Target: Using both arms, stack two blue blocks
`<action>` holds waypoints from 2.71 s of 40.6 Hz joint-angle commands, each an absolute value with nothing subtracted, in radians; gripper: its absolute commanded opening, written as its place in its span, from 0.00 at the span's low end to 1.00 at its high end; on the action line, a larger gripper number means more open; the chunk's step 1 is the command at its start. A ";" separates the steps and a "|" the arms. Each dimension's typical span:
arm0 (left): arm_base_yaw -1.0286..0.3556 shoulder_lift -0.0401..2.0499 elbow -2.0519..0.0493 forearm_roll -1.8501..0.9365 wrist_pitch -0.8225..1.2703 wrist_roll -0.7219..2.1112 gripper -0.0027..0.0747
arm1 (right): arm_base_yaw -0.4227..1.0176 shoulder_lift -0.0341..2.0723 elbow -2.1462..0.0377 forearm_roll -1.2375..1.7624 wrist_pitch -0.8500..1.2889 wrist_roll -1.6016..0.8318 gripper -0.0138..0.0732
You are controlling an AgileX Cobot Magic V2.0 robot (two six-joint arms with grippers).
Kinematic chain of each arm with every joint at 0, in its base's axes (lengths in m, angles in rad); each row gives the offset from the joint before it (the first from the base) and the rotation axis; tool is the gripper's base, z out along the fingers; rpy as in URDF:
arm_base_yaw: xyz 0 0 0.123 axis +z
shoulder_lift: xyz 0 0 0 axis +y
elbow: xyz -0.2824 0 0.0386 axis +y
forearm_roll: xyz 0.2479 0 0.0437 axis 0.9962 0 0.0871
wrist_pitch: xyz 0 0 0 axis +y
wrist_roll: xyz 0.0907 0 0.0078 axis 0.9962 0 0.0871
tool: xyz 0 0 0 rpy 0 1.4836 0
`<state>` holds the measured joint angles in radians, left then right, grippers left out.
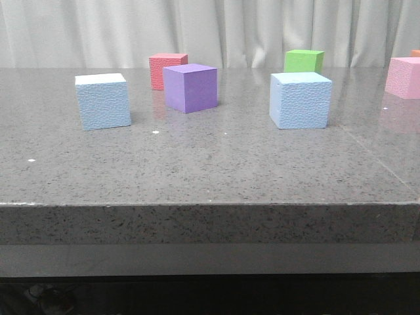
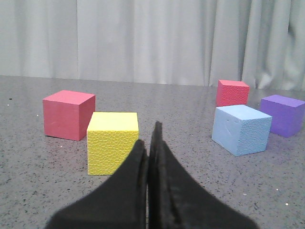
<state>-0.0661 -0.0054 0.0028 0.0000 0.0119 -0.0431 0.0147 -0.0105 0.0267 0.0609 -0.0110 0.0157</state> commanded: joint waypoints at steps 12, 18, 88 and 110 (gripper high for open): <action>-0.074 0.104 -0.431 -0.031 0.264 -0.053 0.01 | 0.010 0.074 -0.368 0.065 0.212 0.000 0.08; -0.074 0.251 -0.622 -0.031 0.461 -0.053 0.01 | 0.010 0.234 -0.535 0.065 0.372 0.000 0.08; -0.074 0.539 -0.674 -0.028 0.547 -0.053 0.66 | 0.352 1.363 -1.238 0.092 0.613 0.111 0.90; -0.074 0.539 -0.674 -0.023 0.547 -0.053 0.66 | 0.352 1.713 -1.459 -0.091 0.617 0.365 0.90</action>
<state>-0.0661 0.5274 -0.6393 -0.0238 0.6261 -0.0431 0.3532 1.7309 -1.4232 -0.0703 0.6720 0.3590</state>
